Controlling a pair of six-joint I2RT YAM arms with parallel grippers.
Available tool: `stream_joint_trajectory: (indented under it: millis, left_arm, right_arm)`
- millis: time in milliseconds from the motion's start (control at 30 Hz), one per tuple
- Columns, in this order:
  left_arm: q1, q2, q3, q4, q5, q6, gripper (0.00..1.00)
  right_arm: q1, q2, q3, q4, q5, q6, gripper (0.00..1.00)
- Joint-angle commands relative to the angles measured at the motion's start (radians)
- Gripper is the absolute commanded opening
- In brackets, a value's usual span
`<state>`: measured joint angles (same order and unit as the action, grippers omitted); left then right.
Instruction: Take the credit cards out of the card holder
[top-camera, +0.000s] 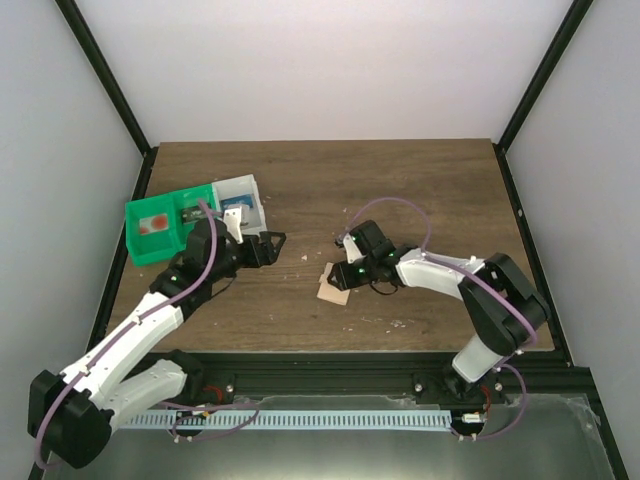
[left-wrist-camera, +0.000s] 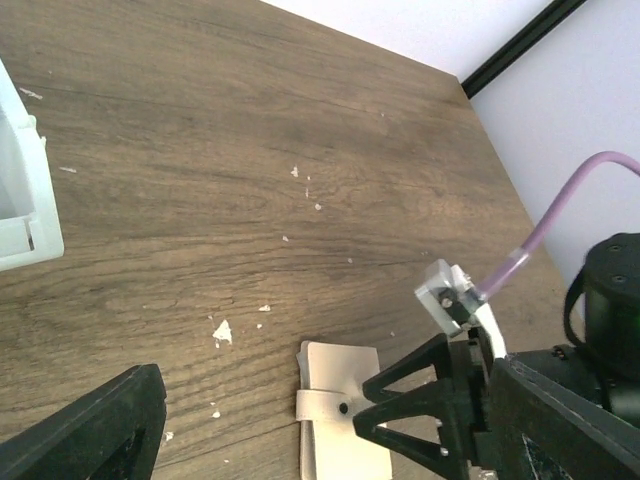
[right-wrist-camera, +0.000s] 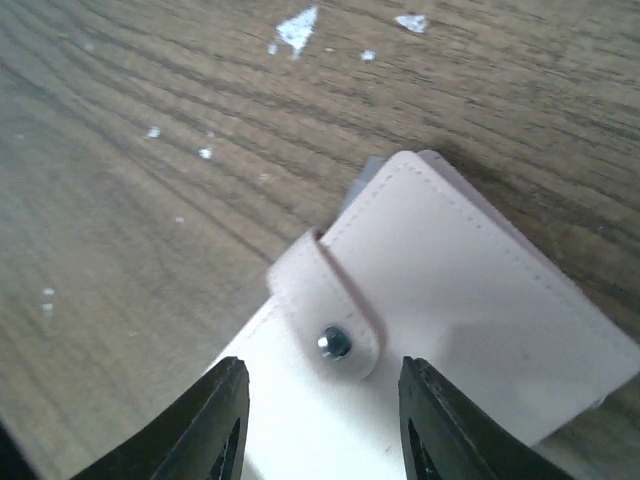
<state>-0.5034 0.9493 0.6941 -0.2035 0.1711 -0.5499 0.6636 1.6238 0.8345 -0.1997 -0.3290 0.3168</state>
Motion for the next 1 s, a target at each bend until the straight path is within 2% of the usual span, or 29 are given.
stream_joint_trajectory:
  millis: [0, 267, 367, 533, 967]
  left_arm:
    - [0.003, -0.001, 0.011, 0.038, 0.018, -0.009, 0.89]
    - [0.002, 0.030, -0.021, 0.044, 0.058, -0.003, 0.88]
    - [0.002, 0.058, -0.025, 0.034, 0.068, 0.002, 0.85]
    - [0.001, 0.076, -0.044, 0.032, 0.096, 0.010, 0.83]
    - [-0.001, 0.111, -0.052, 0.032, 0.167, 0.023, 0.77]
  right_arm:
    - [0.010, -0.102, -0.017, -0.036, -0.042, 0.111, 0.42]
    - [0.009, -0.145, -0.118, 0.028, 0.046, 0.327, 0.35]
    - [0.008, -0.164, -0.179, 0.095, 0.042, 0.426, 0.34]
    - [0.008, -0.188, -0.259, 0.157, 0.119, 0.568, 0.34]
    - [0.007, -0.128, -0.304, 0.339, 0.075, 0.697, 0.35]
